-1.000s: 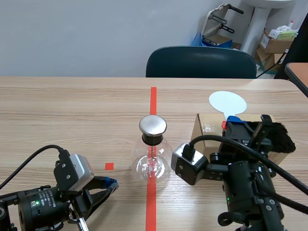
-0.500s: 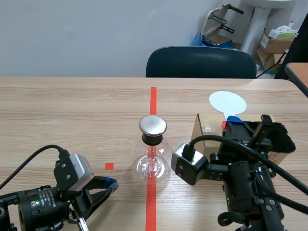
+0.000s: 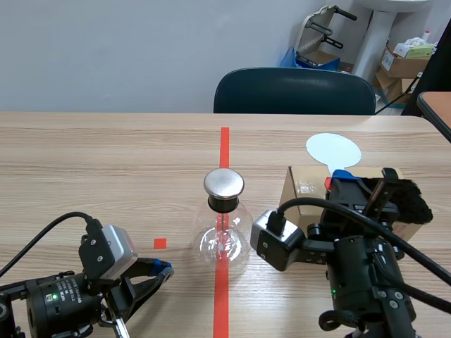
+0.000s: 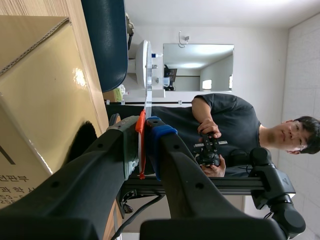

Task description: Do the electroscope experiment

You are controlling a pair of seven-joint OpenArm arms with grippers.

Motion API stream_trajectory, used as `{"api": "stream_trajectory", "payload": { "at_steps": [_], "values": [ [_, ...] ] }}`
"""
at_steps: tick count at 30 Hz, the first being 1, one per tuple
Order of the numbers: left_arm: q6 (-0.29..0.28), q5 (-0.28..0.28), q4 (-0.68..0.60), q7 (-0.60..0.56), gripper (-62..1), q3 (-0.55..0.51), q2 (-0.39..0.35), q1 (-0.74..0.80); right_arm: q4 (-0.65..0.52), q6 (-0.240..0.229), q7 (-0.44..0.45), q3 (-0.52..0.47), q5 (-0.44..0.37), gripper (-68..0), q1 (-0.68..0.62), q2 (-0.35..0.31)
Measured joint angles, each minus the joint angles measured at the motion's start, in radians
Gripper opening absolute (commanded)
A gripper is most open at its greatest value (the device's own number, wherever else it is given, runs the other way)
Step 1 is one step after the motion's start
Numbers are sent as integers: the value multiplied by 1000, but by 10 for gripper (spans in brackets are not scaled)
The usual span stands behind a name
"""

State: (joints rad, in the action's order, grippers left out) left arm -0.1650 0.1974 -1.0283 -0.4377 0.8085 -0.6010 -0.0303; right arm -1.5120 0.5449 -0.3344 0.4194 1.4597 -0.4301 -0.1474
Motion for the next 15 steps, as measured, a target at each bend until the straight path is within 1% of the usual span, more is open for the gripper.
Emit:
{"api": "stream_trajectory", "payload": {
  "at_steps": [5,9,11,15],
  "values": [
    [0,0,0,0,-569,0,0,0,0,0,1,0,0,-671,0,0],
    [0,0,0,0,-569,0,0,0,0,0,52,0,0,-671,0,0],
    [0,0,0,0,-569,0,0,0,0,0,102,0,0,-671,0,0],
    [0,0,0,0,-569,0,0,0,0,0,235,0,0,-671,0,0]
  ]
}}
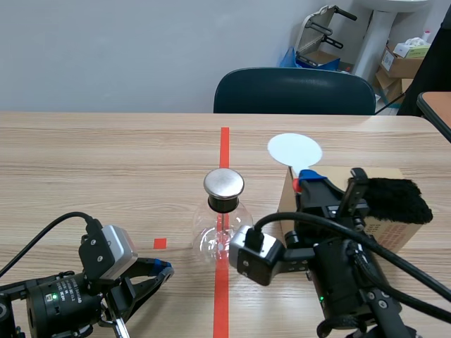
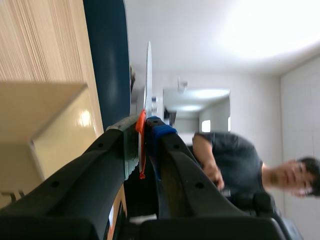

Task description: Do the electroscope experiment

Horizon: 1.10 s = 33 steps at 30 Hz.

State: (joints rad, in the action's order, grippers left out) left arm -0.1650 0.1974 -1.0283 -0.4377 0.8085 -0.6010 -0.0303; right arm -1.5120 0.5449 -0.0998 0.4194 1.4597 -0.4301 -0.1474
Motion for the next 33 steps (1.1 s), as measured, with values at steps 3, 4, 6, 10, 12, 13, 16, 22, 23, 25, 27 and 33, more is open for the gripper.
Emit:
{"api": "stream_trajectory", "payload": {
  "at_steps": [3,4,6,10,12,13,16,22,23,25,27,33],
  "values": [
    [0,0,0,0,-569,0,0,0,0,0,98,0,0,-671,0,0],
    [0,0,0,0,-569,0,0,0,0,0,127,0,0,-671,0,0],
    [0,0,0,0,-569,0,0,0,0,0,179,0,0,-671,0,0],
    [0,0,0,0,-569,0,0,0,0,0,261,0,0,-671,0,0],
    [0,0,0,0,-569,0,0,0,0,0,294,0,0,-671,0,0],
    [0,0,0,0,-569,0,0,0,0,0,307,0,0,-671,0,0],
    [0,0,0,0,-569,0,0,0,0,0,347,0,0,-671,0,0],
    [0,0,0,0,-569,0,0,0,0,0,384,0,0,-671,0,0],
    [0,0,0,0,-569,0,0,0,0,0,384,0,0,-671,0,0],
    [0,0,0,0,-569,0,0,0,0,0,384,0,0,-671,0,0],
    [0,0,0,0,-569,0,0,0,0,0,384,0,0,-671,0,0],
    [0,0,0,0,-569,0,0,0,0,0,384,0,0,-671,0,0]
  ]
}}
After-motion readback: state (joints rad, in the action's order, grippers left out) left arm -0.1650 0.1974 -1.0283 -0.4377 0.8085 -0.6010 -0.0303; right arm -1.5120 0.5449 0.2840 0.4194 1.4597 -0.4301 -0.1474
